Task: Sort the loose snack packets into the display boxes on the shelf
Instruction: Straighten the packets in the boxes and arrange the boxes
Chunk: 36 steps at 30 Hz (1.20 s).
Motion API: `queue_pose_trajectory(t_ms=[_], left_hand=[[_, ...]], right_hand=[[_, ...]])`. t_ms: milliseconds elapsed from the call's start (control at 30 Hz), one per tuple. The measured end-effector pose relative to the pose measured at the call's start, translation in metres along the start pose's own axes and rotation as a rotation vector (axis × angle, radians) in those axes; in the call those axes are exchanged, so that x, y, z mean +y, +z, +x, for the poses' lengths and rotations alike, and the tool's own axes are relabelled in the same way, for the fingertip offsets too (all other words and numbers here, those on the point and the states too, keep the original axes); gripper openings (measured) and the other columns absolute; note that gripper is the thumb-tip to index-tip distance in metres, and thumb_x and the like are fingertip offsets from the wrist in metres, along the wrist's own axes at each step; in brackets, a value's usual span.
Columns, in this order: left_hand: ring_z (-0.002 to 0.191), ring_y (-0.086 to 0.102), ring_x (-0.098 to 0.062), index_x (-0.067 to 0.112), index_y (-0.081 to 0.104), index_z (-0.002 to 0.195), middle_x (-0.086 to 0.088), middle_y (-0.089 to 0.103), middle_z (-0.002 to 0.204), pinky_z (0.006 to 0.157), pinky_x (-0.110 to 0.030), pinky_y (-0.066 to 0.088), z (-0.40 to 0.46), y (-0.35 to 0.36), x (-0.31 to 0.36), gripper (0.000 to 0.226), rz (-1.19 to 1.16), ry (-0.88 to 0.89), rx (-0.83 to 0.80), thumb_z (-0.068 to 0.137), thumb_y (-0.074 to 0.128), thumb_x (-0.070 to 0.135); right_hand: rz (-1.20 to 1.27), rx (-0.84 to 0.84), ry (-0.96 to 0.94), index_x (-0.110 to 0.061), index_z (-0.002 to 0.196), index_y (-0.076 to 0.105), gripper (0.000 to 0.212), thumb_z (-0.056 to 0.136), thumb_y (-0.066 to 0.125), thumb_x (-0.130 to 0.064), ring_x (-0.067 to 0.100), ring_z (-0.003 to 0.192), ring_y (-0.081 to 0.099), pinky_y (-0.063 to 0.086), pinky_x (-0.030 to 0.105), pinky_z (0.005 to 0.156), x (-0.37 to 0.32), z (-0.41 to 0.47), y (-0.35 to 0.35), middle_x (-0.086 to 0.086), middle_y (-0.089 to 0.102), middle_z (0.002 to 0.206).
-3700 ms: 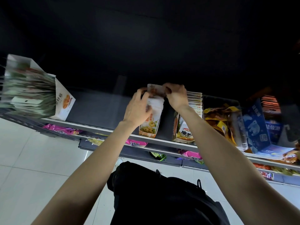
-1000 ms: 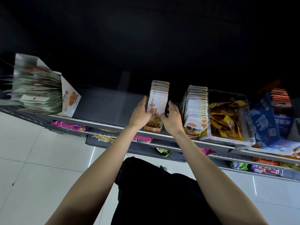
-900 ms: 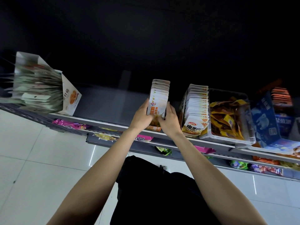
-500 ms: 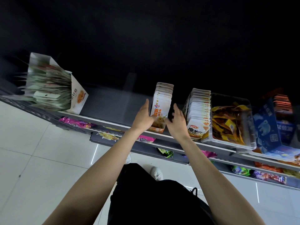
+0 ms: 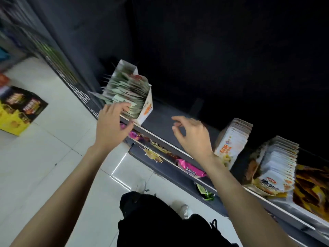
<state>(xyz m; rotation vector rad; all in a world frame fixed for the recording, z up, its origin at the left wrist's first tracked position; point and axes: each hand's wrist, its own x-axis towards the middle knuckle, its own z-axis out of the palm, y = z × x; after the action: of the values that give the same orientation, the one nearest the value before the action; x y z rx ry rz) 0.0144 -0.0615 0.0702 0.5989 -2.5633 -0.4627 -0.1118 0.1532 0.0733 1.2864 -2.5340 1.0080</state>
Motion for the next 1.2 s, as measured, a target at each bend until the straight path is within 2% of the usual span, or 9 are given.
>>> queue_pose_trajectory(t_ms=[100, 300, 400, 533, 767, 867, 933, 1033, 1200], left_hand=[[0.114, 0.044, -0.029, 0.013, 0.050, 0.126, -0.011, 0.055, 0.125, 0.095, -0.043, 0.035, 0.015, -0.002, -0.067, 0.065, 0.138, 0.007, -0.221, 0.066, 0.076, 0.016], [0.114, 0.049, -0.027, 0.012, 0.058, 0.118, -0.005, 0.058, 0.122, 0.095, -0.045, 0.040, 0.077, 0.003, -0.122, 0.043, 0.097, 0.235, -0.117, 0.077, 0.071, 0.019], [0.120, 0.046, -0.026, 0.015, 0.053, 0.123, -0.003, 0.054, 0.127, 0.099, -0.043, 0.036, 0.109, 0.013, -0.131, 0.054, 0.148, 0.320, -0.210, 0.077, 0.072, 0.036], [0.113, 0.050, -0.024, 0.019, 0.056, 0.119, -0.002, 0.058, 0.120, 0.093, -0.038, 0.038, 0.133, 0.030, -0.138, 0.051, 0.214, 0.503, -0.228, 0.077, 0.071, 0.042], [0.090, 0.055, -0.022, 0.020, 0.068, 0.096, 0.003, 0.066, 0.095, 0.075, -0.034, 0.039, 0.151, 0.042, -0.147, 0.019, 0.117, 0.714, 0.039, 0.080, 0.066, 0.031], [0.093, 0.057, -0.021, 0.020, 0.066, 0.101, 0.004, 0.066, 0.100, 0.077, -0.034, 0.039, 0.153, 0.041, -0.148, 0.022, 0.137, 0.764, 0.041, 0.081, 0.066, 0.029], [0.095, 0.054, -0.020, 0.019, 0.065, 0.099, 0.003, 0.066, 0.103, 0.078, -0.033, 0.037, 0.153, 0.043, -0.148, 0.018, 0.135, 0.823, 0.060, 0.082, 0.065, 0.024], [0.094, 0.050, -0.019, 0.018, 0.069, 0.086, 0.003, 0.065, 0.101, 0.076, -0.034, 0.034, 0.155, 0.047, -0.149, 0.005, 0.129, 0.881, 0.096, 0.082, 0.066, 0.018], [0.098, 0.046, -0.019, 0.018, 0.070, 0.079, 0.002, 0.065, 0.105, 0.076, -0.034, 0.035, 0.159, 0.047, -0.148, 0.004, 0.130, 0.834, 0.093, 0.082, 0.067, 0.021]], right_hand=[[0.046, -0.062, 0.043, -0.013, 0.119, 0.062, 0.033, 0.087, 0.064, -0.016, 0.023, 0.103, 0.060, 0.052, 0.038, 0.085, -0.024, 0.037, 0.046, 0.003, 0.067, 0.110], [0.060, -0.033, 0.230, -0.015, 0.149, 0.023, 0.078, 0.086, 0.067, -0.029, 0.026, 0.136, 0.028, 0.029, 0.036, 0.109, -0.049, 0.119, 0.115, 0.008, 0.025, 0.152], [-0.030, -0.146, 0.315, -0.019, 0.152, 0.008, 0.099, 0.079, 0.071, -0.044, 0.027, 0.139, 0.025, 0.034, 0.044, 0.108, -0.048, 0.152, 0.130, 0.008, 0.023, 0.153], [-0.141, -0.146, 0.320, -0.023, 0.141, 0.038, 0.063, 0.087, 0.064, -0.040, 0.025, 0.108, 0.058, 0.051, 0.044, 0.084, -0.046, 0.160, 0.135, 0.004, 0.054, 0.127], [-0.173, -0.068, 0.269, -0.020, 0.125, 0.057, 0.032, 0.095, 0.054, -0.030, 0.026, 0.088, 0.065, 0.053, 0.043, 0.075, -0.048, 0.158, 0.141, 0.001, 0.061, 0.119], [-0.331, -0.065, 0.139, -0.011, 0.108, 0.065, 0.020, 0.089, 0.061, -0.016, 0.032, 0.065, 0.066, 0.054, 0.038, 0.052, -0.043, 0.163, 0.149, 0.008, 0.067, 0.096], [-0.439, -0.107, 0.075, -0.009, 0.098, 0.066, 0.034, 0.067, 0.076, 0.003, 0.028, 0.048, 0.061, 0.048, 0.029, 0.038, -0.042, 0.164, 0.151, 0.007, 0.066, 0.083], [-0.550, -0.167, 0.014, -0.005, 0.104, 0.065, 0.064, 0.045, 0.081, 0.013, 0.025, 0.050, 0.063, 0.047, 0.025, 0.036, -0.042, 0.162, 0.150, 0.010, 0.069, 0.089], [-0.691, -0.119, -0.046, 0.003, 0.114, 0.063, 0.057, 0.060, 0.080, -0.004, 0.030, 0.076, 0.069, 0.055, 0.030, 0.049, -0.045, 0.158, 0.156, 0.019, 0.068, 0.105]])
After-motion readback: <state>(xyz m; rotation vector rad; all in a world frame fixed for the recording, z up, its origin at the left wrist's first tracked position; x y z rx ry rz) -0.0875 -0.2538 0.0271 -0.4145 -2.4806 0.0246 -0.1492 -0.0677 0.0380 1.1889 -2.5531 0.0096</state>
